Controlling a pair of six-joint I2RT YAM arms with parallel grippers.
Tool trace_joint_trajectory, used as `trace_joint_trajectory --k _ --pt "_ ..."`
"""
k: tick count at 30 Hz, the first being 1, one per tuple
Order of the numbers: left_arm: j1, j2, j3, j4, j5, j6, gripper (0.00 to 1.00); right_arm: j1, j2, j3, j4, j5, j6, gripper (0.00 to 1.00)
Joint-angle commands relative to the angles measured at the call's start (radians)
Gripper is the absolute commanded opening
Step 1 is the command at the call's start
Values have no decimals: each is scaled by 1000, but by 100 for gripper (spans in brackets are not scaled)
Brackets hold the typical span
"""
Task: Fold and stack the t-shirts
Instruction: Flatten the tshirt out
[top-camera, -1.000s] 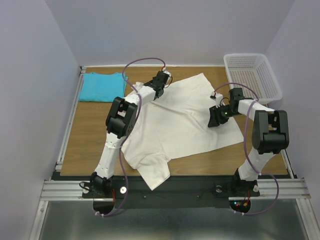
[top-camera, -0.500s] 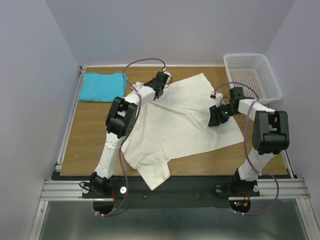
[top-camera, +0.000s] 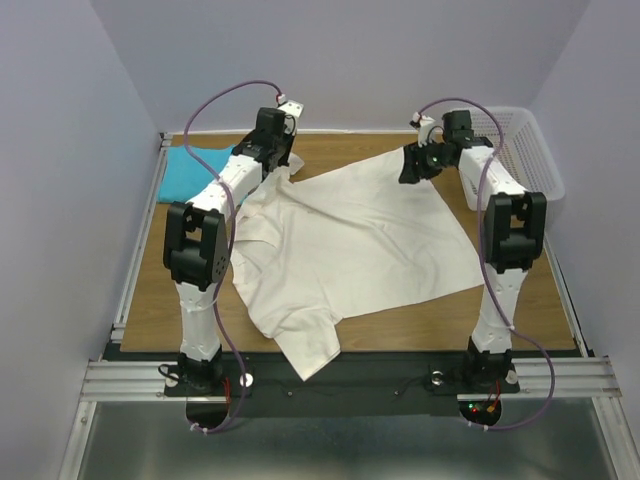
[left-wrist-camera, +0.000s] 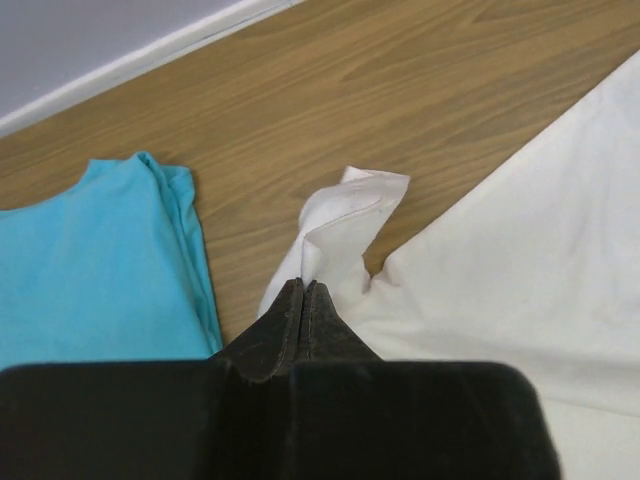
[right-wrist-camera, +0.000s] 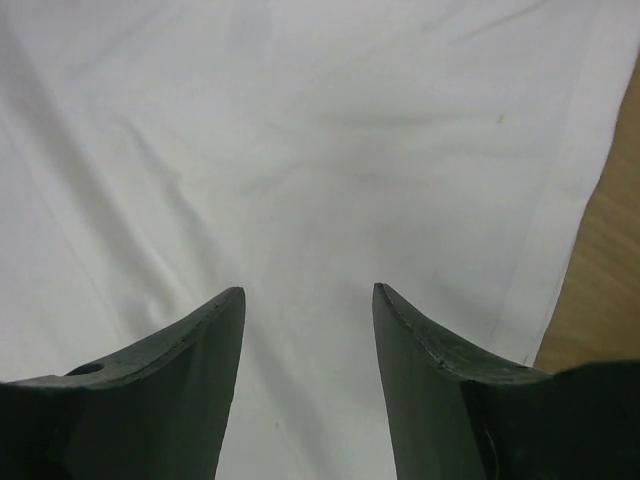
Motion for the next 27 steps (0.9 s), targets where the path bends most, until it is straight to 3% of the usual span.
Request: trace_joint_trajectory --k 1,6,11,27 --pt "18 -72 -1 21 103 7 0 24 141 255 12 128 226 61" --pt "49 -86 27 8 169 -4 0 38 344 520 38 334 341 65" --pt "70 -87 33 8 176 -19 0 36 461 701 71 425 380 71" --pt "79 -130 -14 27 215 -49 0 36 612 765 297 469 490 64"
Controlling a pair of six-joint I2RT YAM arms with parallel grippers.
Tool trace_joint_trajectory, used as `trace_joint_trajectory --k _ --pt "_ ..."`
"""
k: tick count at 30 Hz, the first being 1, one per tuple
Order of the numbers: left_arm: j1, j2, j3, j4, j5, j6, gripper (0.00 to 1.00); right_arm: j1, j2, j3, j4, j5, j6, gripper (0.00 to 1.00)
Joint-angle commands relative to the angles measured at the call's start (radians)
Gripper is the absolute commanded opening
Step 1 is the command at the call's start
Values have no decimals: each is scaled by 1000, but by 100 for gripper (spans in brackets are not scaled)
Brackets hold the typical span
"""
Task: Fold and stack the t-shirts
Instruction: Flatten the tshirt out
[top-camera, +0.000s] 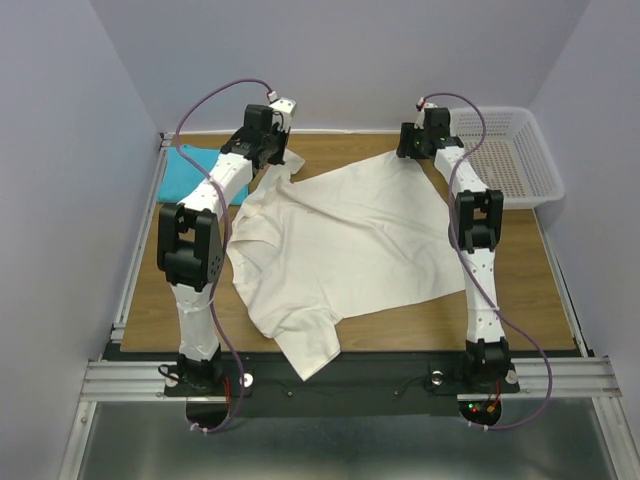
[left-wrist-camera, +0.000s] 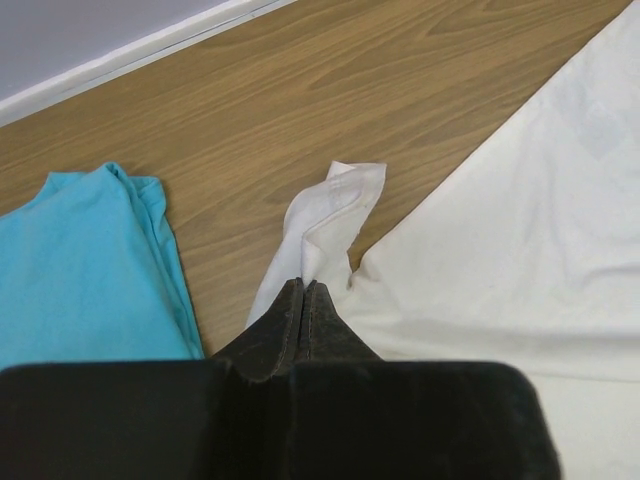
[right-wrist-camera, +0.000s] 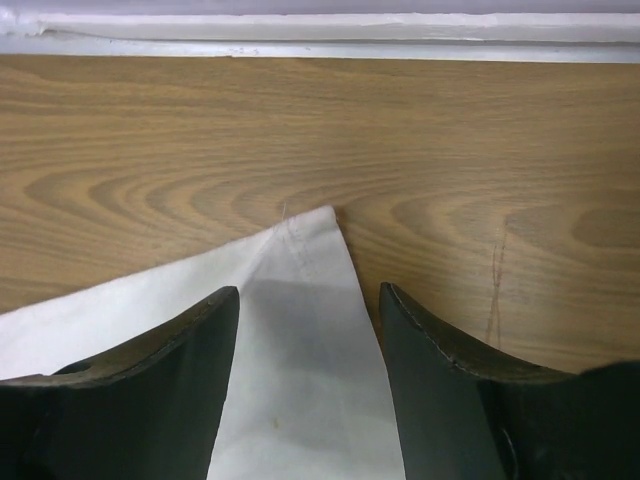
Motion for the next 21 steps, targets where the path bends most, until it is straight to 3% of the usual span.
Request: trace_joint_trajectory --k 1,13,21 --pt "9 -101 -12 38 30 -20 0 -1 19 55 146 26 63 63" --pt "16 -86 5 43 67 -42 0 -3 95 76 170 -9 119 53" --pt "22 -89 -3 44 76 -48 0 -1 80 26 169 -45 96 37"
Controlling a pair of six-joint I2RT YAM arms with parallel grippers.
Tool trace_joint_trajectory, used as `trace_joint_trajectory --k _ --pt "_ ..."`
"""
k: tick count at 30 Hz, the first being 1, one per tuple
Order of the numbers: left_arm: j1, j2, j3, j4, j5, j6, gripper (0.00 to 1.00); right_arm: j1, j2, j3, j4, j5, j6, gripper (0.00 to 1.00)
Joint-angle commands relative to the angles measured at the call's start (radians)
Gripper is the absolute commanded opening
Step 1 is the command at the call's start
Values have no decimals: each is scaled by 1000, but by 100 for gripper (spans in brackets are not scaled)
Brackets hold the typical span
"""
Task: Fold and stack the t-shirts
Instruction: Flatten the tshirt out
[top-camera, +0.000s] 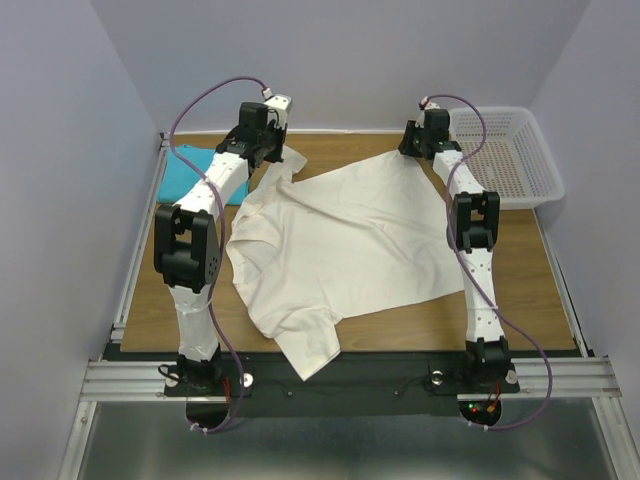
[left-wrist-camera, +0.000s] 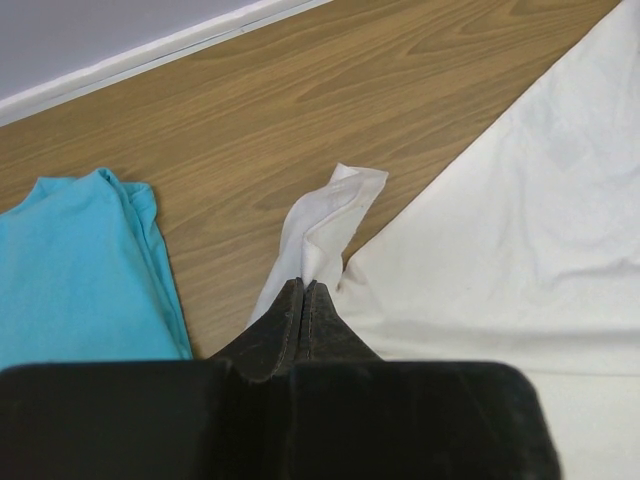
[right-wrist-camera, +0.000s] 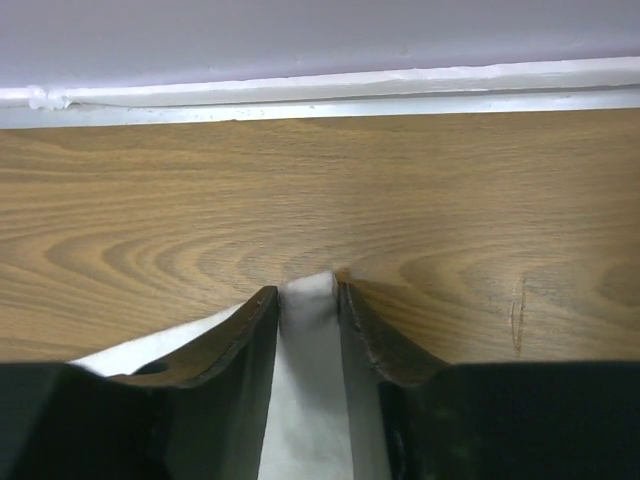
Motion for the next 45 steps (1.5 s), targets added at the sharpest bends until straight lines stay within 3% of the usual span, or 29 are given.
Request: trace_joint_trajectory --k 1,4,6,9,23,38,44,45 --pt "9 -65 5 36 25 -10 0 2 3 -14 30 -31 -9 32" --pt "10 -70 -4 39 23 -10 0 2 -7 -11 30 -37 -14 23" --pt "13 -74 -7 41 26 -10 0 2 -11 3 30 -36 -15 10" --pt "19 -88 -6 41 26 -12 0 0 -36 23 35 -22 -28 1" --pt "52 -208 -40 74 -8 -33 0 -9 -267 -78 84 -62 -22 0" --pt "87 -281 -119 102 6 -47 0 -11 -322 -202 93 -65 -41 1" --pt "93 -295 -174 102 12 -47 0 -11 -382 -389 95 -130 -75 1" --pt "93 -303 -188 102 14 -49 0 -11 -409 -479 96 -156 -90 1"
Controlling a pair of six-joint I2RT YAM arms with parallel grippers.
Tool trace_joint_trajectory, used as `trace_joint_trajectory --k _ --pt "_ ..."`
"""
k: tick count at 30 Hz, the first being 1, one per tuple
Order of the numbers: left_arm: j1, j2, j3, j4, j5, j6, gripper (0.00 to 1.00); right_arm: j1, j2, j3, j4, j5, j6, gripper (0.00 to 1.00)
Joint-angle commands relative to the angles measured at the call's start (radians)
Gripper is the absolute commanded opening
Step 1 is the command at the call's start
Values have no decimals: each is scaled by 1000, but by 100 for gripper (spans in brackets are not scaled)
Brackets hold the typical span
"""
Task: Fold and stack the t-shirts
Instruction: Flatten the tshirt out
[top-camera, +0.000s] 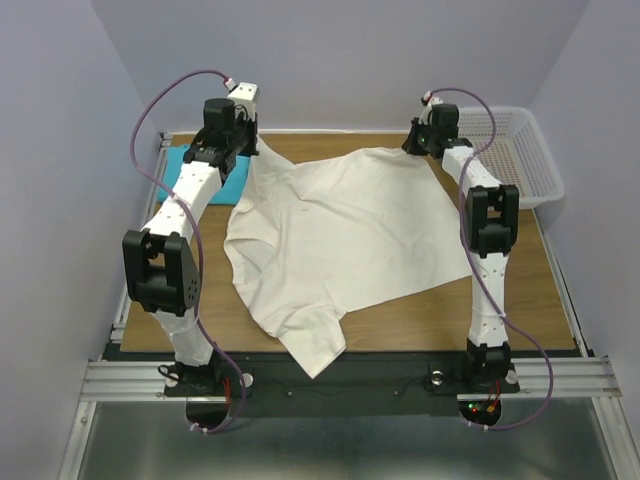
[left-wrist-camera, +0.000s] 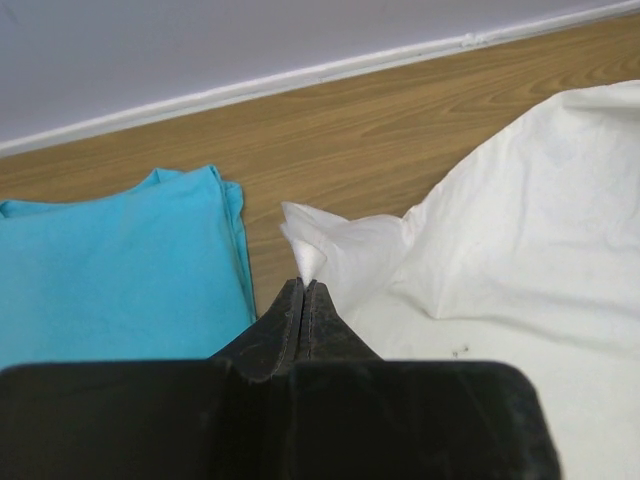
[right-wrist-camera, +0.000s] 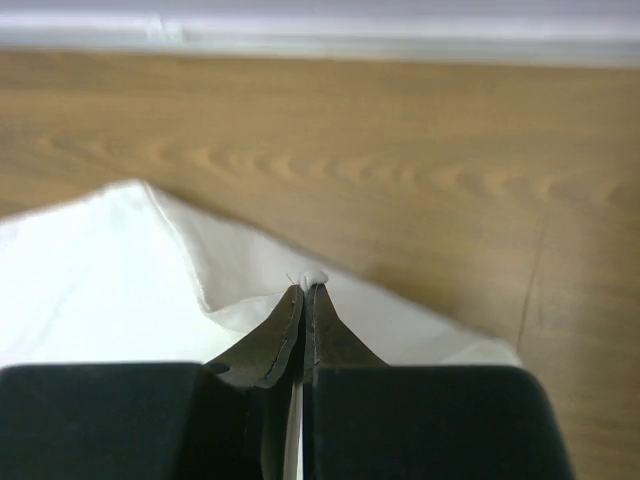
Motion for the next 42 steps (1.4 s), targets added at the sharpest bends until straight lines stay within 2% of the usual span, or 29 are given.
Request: trace_joint_trajectory --k 1,9,11,12,14,15,19,21,23,24,26,27,30,42 --pt "6 -94 -54 42 16 -7 0 -7 -167 -183 35 -110 -60 0" --pt "4 -194 -240 100 71 -45 0 -3 -473 -613 103 -235 -138 12" --pt "4 -211 -272 106 87 -53 0 2 -546 -712 101 -266 -175 20" --pt "4 -214 -278 105 90 -57 0 2 -569 -743 99 -282 -181 32" --pt "6 -223 -289 105 94 -59 0 4 -615 -812 80 -336 -209 41" --pt "6 -230 -300 132 101 -60 0 5 -660 -828 60 -351 -245 50" --pt "6 -244 -310 135 110 -59 0 2 -724 -823 -17 -341 -359 62" --pt "4 -250 -313 135 120 -54 0 2 -719 -778 -69 -330 -483 68" --pt "6 -255 -315 135 127 -50 0 2 -645 -712 -223 -355 -592 68" --pt "4 -255 -318 135 136 -47 0 2 -610 -620 -296 -391 -702 67" --pt "6 -260 -318 132 139 -43 0 5 -510 -546 -484 -425 -820 66" --pt "6 -263 -320 131 142 -40 0 5 -490 -527 -518 -421 -839 65" --pt "4 -264 -327 132 142 -36 0 10 -447 -503 -572 -405 -867 65" --pt "4 -261 -336 137 153 -42 0 73 -366 -484 -575 -283 -839 62"
